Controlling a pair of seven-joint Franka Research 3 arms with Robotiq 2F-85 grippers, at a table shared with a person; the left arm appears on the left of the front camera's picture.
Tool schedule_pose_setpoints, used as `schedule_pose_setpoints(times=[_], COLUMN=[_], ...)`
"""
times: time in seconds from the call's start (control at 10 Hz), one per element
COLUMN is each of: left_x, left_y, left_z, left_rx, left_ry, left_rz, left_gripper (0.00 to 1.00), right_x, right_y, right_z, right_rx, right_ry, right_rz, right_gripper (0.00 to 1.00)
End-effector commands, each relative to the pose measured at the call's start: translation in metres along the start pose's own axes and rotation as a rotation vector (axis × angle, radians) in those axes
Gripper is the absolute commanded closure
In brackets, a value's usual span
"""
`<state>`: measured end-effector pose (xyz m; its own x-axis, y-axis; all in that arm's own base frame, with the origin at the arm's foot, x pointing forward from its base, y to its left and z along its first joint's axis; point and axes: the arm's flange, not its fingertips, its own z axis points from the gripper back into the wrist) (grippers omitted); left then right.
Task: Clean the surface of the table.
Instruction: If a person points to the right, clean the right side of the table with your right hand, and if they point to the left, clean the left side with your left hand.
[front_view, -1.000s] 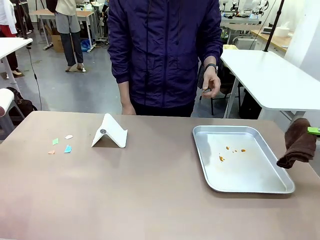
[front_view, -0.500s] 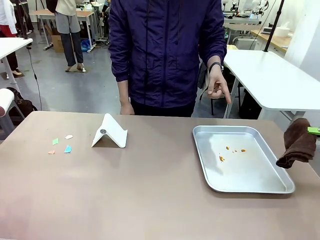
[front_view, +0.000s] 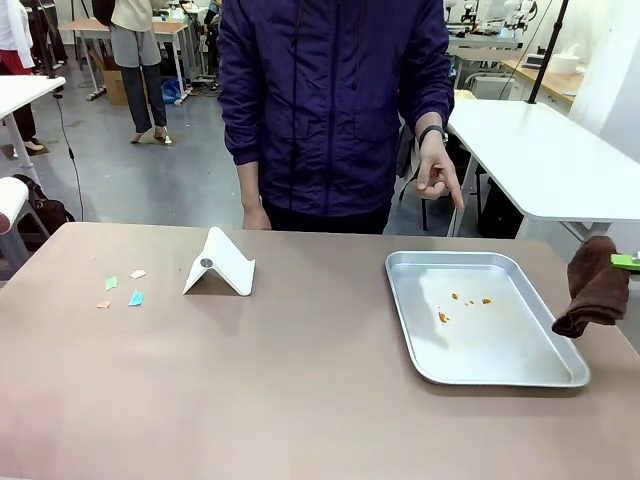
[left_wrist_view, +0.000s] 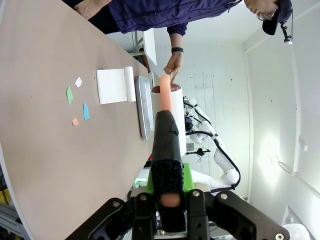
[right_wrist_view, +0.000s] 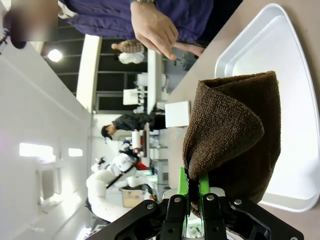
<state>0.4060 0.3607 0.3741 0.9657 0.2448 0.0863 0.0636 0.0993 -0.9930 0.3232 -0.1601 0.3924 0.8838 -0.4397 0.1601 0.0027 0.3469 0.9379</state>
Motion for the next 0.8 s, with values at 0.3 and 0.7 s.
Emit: schedule_pose_setpoints(times=[0.3, 0.7], left_x=[-0.004, -0.004], left_y=[-0.006, -0.006], left_z=[0.001, 0.001], left_rx=[0.003, 0.003], left_ry=[0.004, 0.004], left_rz=[-0.004, -0.004], left_gripper=[1.0, 1.0], right_x=[0.048, 0.077], right_y=[0.076, 0.079], right_z=[-0.056, -0.122], right_rx=[-0.389, -0.702], right_ry=[0.216, 0.32], right_rz=[0.363, 0.54], right_gripper=[0.91, 0.91])
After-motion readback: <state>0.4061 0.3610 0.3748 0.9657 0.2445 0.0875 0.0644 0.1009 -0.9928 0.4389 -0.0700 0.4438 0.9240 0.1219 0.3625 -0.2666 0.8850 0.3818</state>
